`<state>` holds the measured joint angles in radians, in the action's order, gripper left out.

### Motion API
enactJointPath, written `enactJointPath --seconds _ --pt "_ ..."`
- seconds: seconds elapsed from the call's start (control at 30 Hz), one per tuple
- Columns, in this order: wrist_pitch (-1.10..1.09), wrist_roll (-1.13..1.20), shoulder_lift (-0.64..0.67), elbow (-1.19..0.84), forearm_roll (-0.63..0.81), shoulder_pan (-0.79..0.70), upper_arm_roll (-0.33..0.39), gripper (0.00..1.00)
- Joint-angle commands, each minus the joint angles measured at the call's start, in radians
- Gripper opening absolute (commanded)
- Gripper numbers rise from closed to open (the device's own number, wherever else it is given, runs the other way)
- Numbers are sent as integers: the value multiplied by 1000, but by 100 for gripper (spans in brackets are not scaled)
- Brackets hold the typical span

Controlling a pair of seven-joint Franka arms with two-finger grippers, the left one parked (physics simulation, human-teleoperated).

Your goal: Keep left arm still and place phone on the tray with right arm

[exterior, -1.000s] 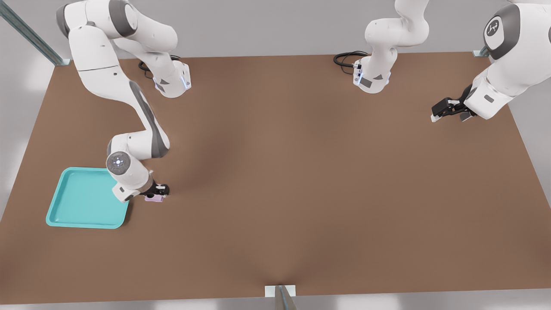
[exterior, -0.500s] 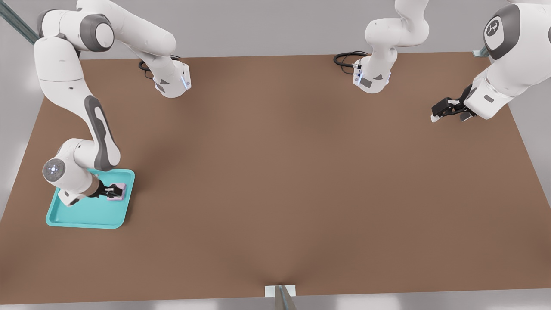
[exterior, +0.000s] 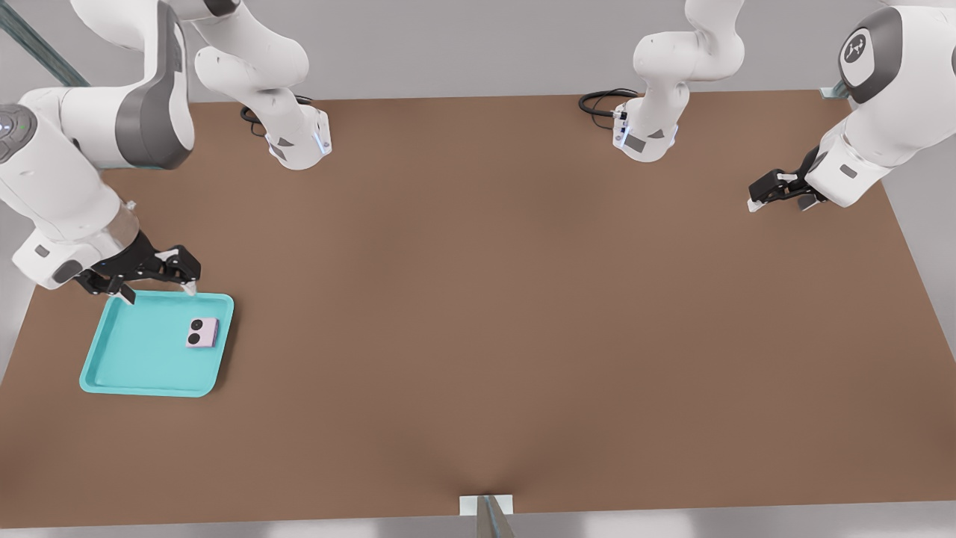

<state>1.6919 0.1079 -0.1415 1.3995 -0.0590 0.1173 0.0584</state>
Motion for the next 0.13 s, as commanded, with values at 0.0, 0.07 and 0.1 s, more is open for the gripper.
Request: enactJointPath --seconds 0.0,0.07,0.1 --pt "-143 -126 0 1 22 4 5 100" --pt "-143 -126 0 1 22 5 3 100" --pt "-144 -126 0 1 21 5 5 100"
